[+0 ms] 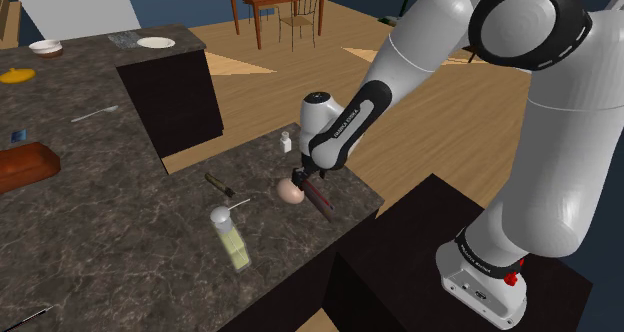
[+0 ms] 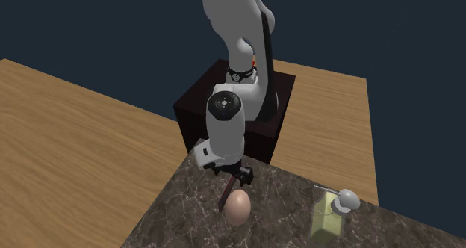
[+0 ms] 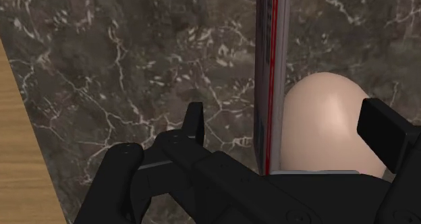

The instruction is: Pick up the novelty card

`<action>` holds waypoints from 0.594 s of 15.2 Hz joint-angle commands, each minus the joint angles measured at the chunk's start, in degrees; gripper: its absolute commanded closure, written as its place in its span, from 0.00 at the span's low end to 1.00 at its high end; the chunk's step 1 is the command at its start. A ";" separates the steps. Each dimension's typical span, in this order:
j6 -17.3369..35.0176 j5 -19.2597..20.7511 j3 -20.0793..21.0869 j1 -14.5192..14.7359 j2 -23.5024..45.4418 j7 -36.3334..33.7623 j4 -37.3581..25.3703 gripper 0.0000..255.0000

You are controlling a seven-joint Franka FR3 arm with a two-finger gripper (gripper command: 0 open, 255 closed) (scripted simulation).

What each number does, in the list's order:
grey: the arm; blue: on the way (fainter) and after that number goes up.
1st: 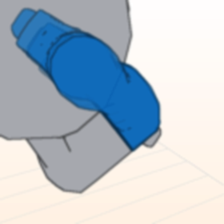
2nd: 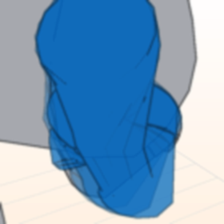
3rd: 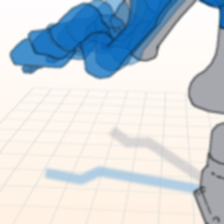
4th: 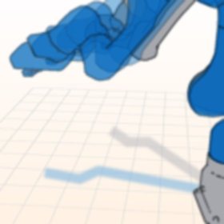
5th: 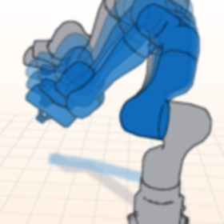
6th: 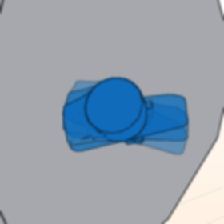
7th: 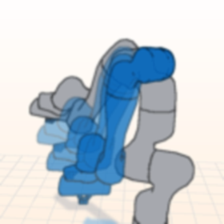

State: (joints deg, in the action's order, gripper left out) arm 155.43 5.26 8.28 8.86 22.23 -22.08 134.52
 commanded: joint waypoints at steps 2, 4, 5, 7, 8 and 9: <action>0.61 0.20 -0.16 0.10 0.64 -0.11 -0.05 0.00; 0.56 0.18 -0.17 0.01 0.61 0.01 -0.07 1.00; 0.55 0.18 -0.17 0.01 0.62 0.01 -0.09 1.00; 0.56 0.18 -0.17 0.01 0.62 0.01 -0.08 1.00; 0.57 0.18 -0.17 0.01 0.62 0.01 -0.07 1.00; 0.57 0.18 -0.17 0.01 0.62 0.01 -0.07 1.00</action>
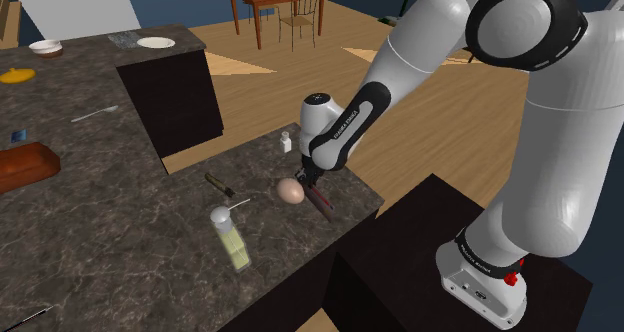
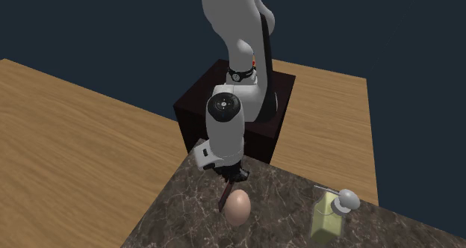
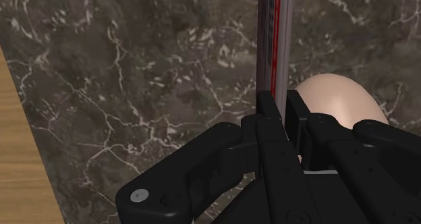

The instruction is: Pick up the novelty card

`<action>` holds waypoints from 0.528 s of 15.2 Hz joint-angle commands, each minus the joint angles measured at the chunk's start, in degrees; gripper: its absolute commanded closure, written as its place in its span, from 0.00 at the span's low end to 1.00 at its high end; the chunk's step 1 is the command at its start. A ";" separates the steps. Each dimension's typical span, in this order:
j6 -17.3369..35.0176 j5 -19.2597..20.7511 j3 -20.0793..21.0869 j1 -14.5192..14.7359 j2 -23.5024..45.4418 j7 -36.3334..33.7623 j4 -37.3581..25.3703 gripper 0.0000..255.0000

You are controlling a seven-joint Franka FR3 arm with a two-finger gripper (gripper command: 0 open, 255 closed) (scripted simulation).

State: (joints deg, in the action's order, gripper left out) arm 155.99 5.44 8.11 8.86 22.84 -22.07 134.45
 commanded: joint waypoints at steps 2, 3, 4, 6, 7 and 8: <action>0.00 0.00 0.00 0.00 0.01 0.00 0.01 1.00; 0.05 0.02 0.00 0.09 0.04 -0.12 0.02 1.00; -0.59 -0.20 0.19 -0.05 -0.76 0.03 0.18 1.00; -1.89 -0.65 0.55 -0.32 -2.33 0.34 0.43 1.00; -2.55 -0.88 0.73 -0.45 -3.11 0.50 0.54 1.00; -3.22 -1.12 0.89 -0.57 -3.88 0.65 0.64 1.00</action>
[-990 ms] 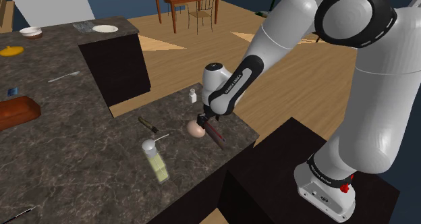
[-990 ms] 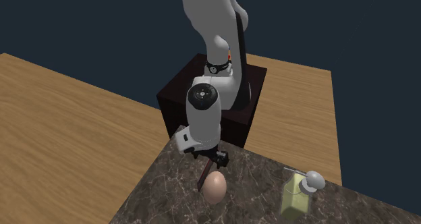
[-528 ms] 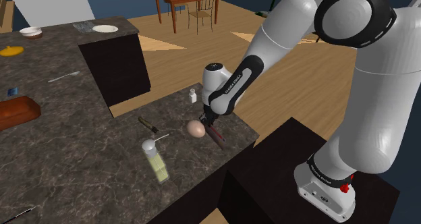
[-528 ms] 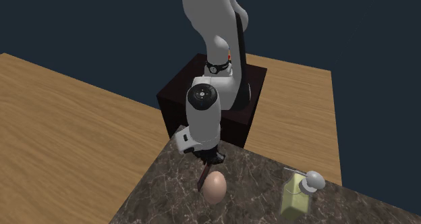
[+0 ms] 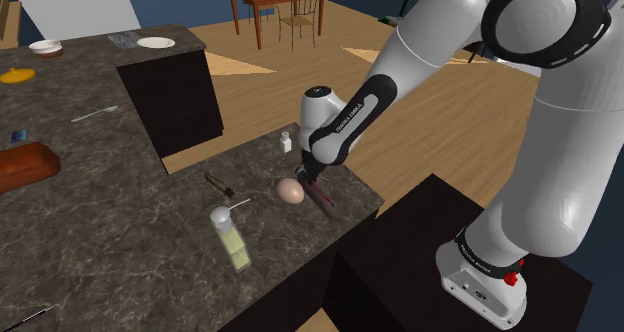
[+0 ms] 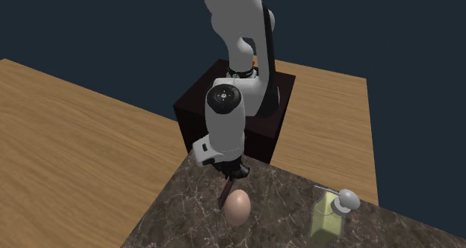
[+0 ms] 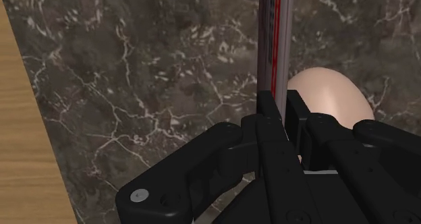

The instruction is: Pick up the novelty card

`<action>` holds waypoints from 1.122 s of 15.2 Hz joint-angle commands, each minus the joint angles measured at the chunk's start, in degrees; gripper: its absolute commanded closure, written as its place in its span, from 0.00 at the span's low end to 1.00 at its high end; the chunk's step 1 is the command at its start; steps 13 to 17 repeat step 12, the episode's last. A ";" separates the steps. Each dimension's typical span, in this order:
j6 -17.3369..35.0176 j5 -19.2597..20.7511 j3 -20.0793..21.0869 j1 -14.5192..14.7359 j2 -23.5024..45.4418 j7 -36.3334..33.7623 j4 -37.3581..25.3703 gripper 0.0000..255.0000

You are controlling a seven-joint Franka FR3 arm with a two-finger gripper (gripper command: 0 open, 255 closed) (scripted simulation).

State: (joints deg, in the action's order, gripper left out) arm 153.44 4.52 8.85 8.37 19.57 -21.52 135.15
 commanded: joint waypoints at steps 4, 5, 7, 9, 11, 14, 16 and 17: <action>-3.40 -1.15 0.75 -0.50 -3.64 0.75 0.20 1.00; -4.10 -1.39 0.88 -0.59 -4.38 0.91 0.23 1.00; -5.51 -1.87 1.11 -0.76 -5.83 1.22 0.26 1.00; -6.95 -2.33 1.32 -0.90 -7.26 1.53 0.23 1.00; -7.78 -2.59 1.42 -0.96 -8.07 1.71 0.19 1.00; -7.78 -2.59 1.42 -0.96 -8.06 1.71 0.19 1.00; -7.78 -2.59 1.42 -0.96 -8.06 1.71 0.19 1.00; -7.78 -2.59 1.42 -0.96 -8.06 1.71 0.19 1.00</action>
